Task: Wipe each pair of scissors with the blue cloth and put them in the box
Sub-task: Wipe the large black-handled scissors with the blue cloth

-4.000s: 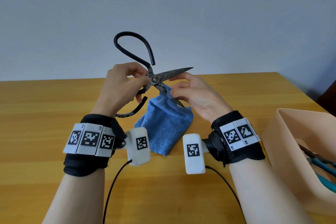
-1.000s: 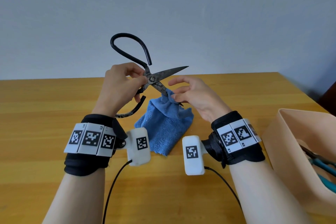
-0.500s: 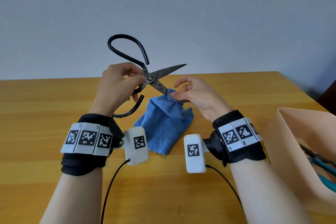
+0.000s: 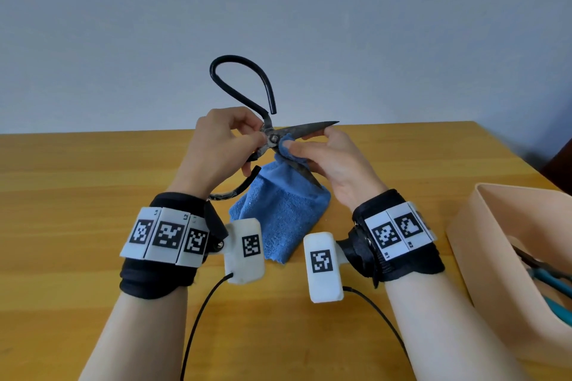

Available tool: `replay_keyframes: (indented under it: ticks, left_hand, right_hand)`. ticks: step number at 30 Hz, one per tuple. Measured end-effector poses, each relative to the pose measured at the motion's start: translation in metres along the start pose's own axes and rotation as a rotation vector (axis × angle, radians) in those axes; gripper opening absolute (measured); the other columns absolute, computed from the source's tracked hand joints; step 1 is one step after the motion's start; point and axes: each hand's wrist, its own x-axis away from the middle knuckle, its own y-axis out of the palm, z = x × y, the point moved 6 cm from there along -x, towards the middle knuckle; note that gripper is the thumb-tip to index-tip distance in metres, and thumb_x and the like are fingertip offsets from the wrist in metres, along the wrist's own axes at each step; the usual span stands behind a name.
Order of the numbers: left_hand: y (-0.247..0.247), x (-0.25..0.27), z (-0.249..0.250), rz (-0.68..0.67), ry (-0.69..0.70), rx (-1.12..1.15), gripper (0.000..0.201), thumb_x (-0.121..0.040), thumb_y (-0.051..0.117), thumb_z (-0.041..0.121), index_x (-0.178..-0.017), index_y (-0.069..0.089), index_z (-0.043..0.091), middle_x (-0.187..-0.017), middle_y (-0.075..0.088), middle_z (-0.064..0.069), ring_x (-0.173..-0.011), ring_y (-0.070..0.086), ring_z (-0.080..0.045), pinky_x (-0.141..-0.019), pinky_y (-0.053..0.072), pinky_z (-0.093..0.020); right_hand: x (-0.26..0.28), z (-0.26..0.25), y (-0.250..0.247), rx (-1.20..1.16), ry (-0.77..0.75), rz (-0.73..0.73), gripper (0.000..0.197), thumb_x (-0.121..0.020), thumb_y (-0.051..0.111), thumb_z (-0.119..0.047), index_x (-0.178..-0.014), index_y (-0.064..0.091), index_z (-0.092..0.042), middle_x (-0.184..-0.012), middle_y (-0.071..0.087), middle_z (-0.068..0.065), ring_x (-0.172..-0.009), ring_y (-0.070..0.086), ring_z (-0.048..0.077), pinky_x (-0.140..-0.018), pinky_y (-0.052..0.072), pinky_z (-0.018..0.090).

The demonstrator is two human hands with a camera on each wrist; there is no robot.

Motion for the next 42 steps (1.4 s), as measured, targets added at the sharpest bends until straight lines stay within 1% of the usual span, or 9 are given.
replay_keyframes:
  ticks: [4, 6, 12, 17, 21, 26, 30, 35, 42]
  left_hand:
    - [0.002, 0.0, 0.0, 0.003, -0.008, -0.003, 0.003, -0.087, 0.064, 0.008, -0.087, 0.066, 0.01, -0.078, 0.068, -0.001, -0.038, 0.057, -0.016, -0.042, 0.035, -0.011]
    - [0.001, 0.0, -0.001, 0.001, -0.011, -0.002, 0.004, -0.087, 0.064, 0.008, -0.087, 0.066, 0.011, -0.078, 0.068, -0.002, -0.039, 0.057, -0.016, -0.043, 0.035, -0.011]
    - [0.003, 0.001, 0.002, 0.007, -0.005, 0.007, 0.003, -0.085, 0.064, 0.007, -0.086, 0.066, 0.01, -0.077, 0.067, 0.0, -0.038, 0.057, -0.016, -0.042, 0.035, -0.011]
    - [0.005, 0.001, 0.001, -0.003, -0.012, 0.021, 0.003, -0.086, 0.064, 0.007, -0.086, 0.066, 0.009, -0.077, 0.067, -0.001, -0.039, 0.057, -0.017, -0.044, 0.035, -0.011]
    - [0.006, 0.0, 0.002, 0.0, -0.002, 0.015, 0.003, -0.086, 0.064, 0.008, -0.085, 0.066, 0.01, -0.079, 0.067, -0.002, -0.039, 0.058, -0.017, -0.044, 0.035, -0.011]
    - [0.0, 0.0, -0.003, 0.014, -0.022, 0.015, 0.003, -0.085, 0.065, 0.009, -0.085, 0.068, 0.01, -0.08, 0.07, -0.005, -0.04, 0.058, -0.018, -0.045, 0.037, -0.013]
    - [-0.002, -0.001, -0.004, 0.035, -0.022, 0.021, 0.002, -0.085, 0.066, 0.01, -0.086, 0.068, 0.011, -0.083, 0.07, -0.005, -0.04, 0.059, -0.018, -0.044, 0.038, -0.015]
    - [-0.003, -0.001, -0.007, 0.036, -0.026, 0.011, 0.004, -0.086, 0.065, 0.01, -0.083, 0.067, 0.013, -0.082, 0.07, -0.004, -0.04, 0.059, -0.019, -0.043, 0.038, -0.014]
    - [-0.01, -0.002, -0.011, 0.078, -0.049, 0.024, 0.002, -0.084, 0.065, 0.009, -0.084, 0.067, 0.011, -0.076, 0.065, 0.002, -0.039, 0.057, -0.016, -0.043, 0.037, -0.014]
  right_hand:
    - [0.001, 0.0, 0.0, -0.066, 0.047, -0.012, 0.094, -0.069, 0.085, -0.013, -0.145, 0.033, 0.003, -0.103, 0.075, 0.01, -0.103, 0.071, 0.025, -0.096, 0.055, 0.042]
    - [0.0, 0.0, 0.001, -0.095, 0.062, -0.029, 0.087, -0.077, 0.074, 0.004, -0.148, 0.023, 0.004, -0.102, 0.074, 0.013, -0.107, 0.068, 0.026, -0.1, 0.052, 0.043]
    - [-0.002, 0.004, 0.0, -0.072, 0.058, -0.017, 0.061, -0.075, 0.082, -0.006, -0.127, 0.05, 0.003, -0.092, 0.075, 0.009, -0.099, 0.07, 0.031, -0.085, 0.056, 0.039]
    - [-0.002, 0.0, -0.004, -0.101, 0.057, -0.068, 0.035, -0.081, 0.066, 0.012, -0.109, 0.051, -0.003, -0.093, 0.071, 0.011, -0.087, 0.067, 0.023, -0.074, 0.054, 0.028]
    - [-0.001, 0.001, -0.003, -0.098, 0.045, -0.05, 0.057, -0.078, 0.078, 0.001, -0.126, 0.048, 0.005, -0.084, 0.073, 0.005, -0.091, 0.068, 0.023, -0.083, 0.055, 0.033]
    - [-0.001, 0.001, -0.003, -0.108, 0.066, -0.107, 0.072, -0.083, 0.062, 0.016, -0.145, 0.031, -0.003, -0.11, 0.068, 0.019, -0.101, 0.064, 0.027, -0.087, 0.052, 0.036]
    - [0.001, 0.0, -0.003, -0.045, 0.044, -0.146, 0.038, -0.081, 0.072, 0.007, -0.114, 0.057, -0.006, -0.086, 0.069, 0.01, -0.088, 0.064, 0.026, -0.077, 0.052, 0.031]
    - [0.001, -0.002, -0.004, 0.017, 0.021, -0.173, 0.045, -0.078, 0.06, 0.021, -0.114, 0.057, -0.005, -0.078, 0.068, 0.005, -0.077, 0.064, 0.021, -0.068, 0.051, 0.026]
    - [0.001, 0.001, -0.008, 0.064, 0.008, -0.108, 0.03, -0.079, 0.076, 0.002, -0.1, 0.06, -0.013, -0.076, 0.066, 0.003, -0.074, 0.063, 0.017, -0.065, 0.049, 0.025]
